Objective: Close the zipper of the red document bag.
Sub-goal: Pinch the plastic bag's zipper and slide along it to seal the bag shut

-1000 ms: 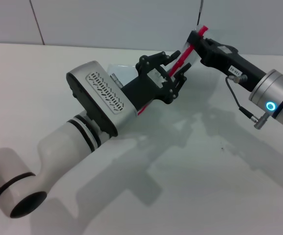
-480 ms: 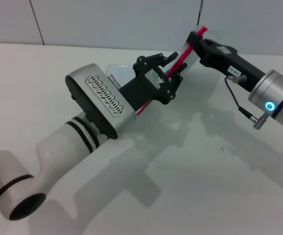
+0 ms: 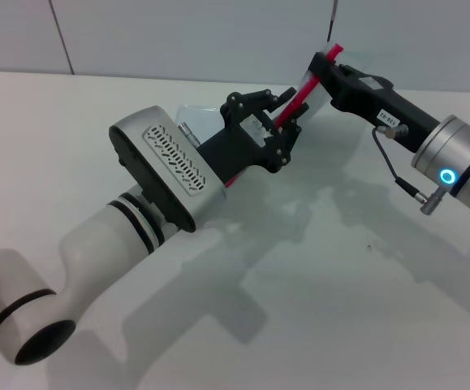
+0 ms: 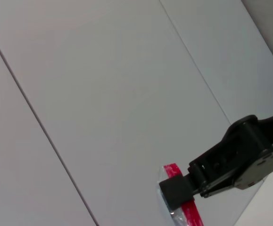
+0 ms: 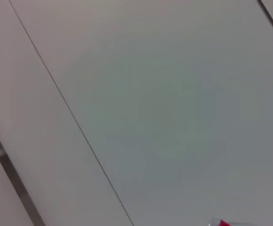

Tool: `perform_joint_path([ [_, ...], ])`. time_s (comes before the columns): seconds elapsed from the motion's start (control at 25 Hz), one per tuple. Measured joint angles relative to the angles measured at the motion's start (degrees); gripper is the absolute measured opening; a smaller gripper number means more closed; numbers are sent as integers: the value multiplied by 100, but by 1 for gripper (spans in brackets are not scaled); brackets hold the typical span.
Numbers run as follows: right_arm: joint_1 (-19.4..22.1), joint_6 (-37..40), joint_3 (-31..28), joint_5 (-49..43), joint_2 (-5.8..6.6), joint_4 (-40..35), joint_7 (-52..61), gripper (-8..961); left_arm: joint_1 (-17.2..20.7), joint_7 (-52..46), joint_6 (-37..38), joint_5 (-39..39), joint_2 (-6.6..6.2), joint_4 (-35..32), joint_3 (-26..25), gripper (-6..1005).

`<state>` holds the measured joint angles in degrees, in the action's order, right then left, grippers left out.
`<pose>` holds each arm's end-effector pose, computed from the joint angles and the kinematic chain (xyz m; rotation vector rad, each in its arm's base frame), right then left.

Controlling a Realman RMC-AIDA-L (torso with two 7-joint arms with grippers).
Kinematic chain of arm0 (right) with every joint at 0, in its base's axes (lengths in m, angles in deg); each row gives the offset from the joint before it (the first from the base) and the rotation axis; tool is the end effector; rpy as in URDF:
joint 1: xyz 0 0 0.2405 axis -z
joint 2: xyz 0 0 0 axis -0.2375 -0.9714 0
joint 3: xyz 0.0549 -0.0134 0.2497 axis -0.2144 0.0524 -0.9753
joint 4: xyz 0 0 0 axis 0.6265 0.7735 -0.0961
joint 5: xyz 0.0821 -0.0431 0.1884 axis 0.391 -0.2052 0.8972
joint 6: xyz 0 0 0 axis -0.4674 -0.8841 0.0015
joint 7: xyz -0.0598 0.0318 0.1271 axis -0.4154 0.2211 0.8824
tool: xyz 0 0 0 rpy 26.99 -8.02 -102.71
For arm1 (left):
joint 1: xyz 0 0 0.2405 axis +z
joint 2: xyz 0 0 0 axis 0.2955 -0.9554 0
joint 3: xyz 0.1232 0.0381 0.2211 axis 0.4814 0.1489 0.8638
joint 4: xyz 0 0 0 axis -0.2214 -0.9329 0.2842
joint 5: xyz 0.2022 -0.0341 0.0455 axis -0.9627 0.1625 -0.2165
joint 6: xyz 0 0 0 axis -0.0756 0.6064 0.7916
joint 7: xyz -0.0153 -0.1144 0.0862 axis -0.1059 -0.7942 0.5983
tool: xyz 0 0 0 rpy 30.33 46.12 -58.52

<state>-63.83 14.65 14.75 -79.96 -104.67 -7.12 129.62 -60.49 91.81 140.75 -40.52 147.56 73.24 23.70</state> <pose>0.1959 0.4004 -0.0589 -2.1382 0.9244 1.2052 -0.1855 0.3687 -0.0999 -2.0896 0.1625 -0.6181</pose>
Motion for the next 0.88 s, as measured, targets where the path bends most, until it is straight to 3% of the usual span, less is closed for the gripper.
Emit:
perform_joint_path([
  [0.88, 0, 22, -6, -1, -1, 10, 0, 15, -3, 52, -95, 1, -15, -30, 42, 125],
])
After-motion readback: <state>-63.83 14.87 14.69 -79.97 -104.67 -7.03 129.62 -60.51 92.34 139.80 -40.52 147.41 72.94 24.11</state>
